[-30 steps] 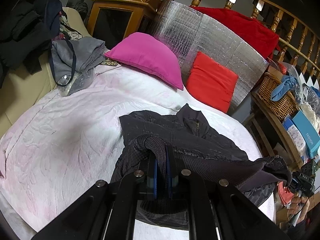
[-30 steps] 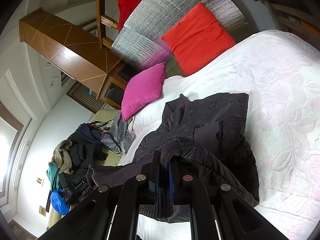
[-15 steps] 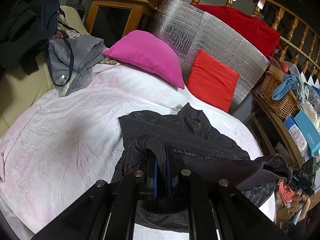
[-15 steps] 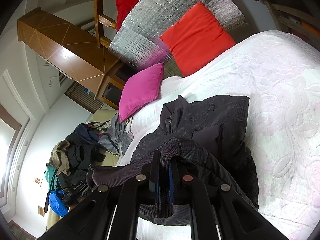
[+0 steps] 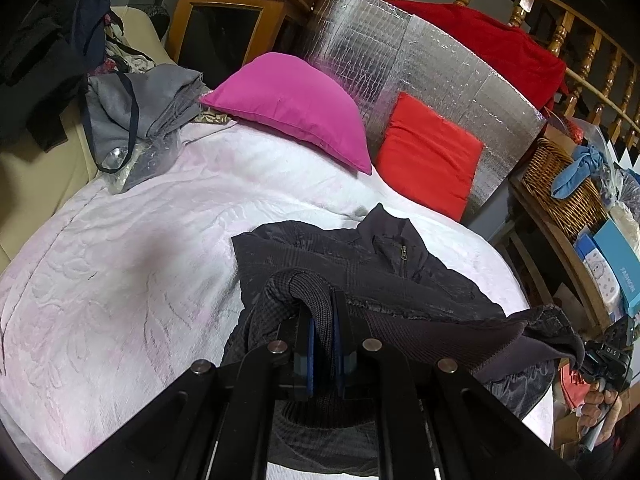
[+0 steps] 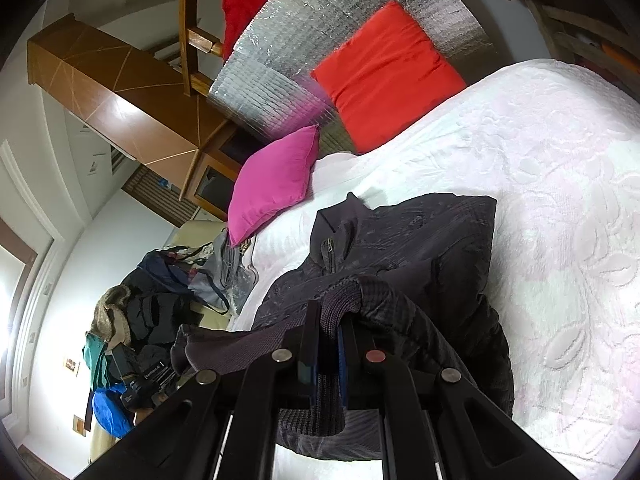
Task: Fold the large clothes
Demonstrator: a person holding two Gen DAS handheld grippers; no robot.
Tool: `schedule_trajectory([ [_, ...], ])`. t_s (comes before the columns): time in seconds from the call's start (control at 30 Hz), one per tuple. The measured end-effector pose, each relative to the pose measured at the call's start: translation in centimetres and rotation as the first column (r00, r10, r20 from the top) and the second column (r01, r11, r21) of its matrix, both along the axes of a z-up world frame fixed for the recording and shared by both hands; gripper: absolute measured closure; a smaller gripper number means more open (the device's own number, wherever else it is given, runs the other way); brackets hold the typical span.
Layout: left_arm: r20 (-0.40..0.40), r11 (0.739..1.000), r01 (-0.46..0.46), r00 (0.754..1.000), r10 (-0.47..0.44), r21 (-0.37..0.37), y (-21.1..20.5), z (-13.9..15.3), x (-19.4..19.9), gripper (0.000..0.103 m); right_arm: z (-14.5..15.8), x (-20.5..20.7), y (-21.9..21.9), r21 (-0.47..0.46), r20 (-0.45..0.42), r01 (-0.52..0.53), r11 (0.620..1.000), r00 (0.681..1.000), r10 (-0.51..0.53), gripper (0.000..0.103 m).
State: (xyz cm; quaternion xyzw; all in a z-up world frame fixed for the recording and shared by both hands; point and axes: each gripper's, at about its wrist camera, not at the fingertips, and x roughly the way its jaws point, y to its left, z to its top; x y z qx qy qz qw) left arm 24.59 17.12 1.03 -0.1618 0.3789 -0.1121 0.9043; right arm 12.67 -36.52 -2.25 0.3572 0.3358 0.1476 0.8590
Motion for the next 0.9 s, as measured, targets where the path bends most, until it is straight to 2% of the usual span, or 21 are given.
schedule_trajectory([
  [0.37,-0.024,0.999,0.009,1.0,-0.008,0.032,-0.8,-0.2,2.5,0.095,0.4,1.6,0.0,-0.003,0.0,0.005,1.0,1.0,-0.005,0.096],
  [0.9,-0.045,0.999,0.01,0.999,-0.009,0.035,-0.9,-0.6,5.2,0.095,0.6,4.2,-0.1,0.004,0.0,0.012,1.0,1.0,-0.012,0.096],
])
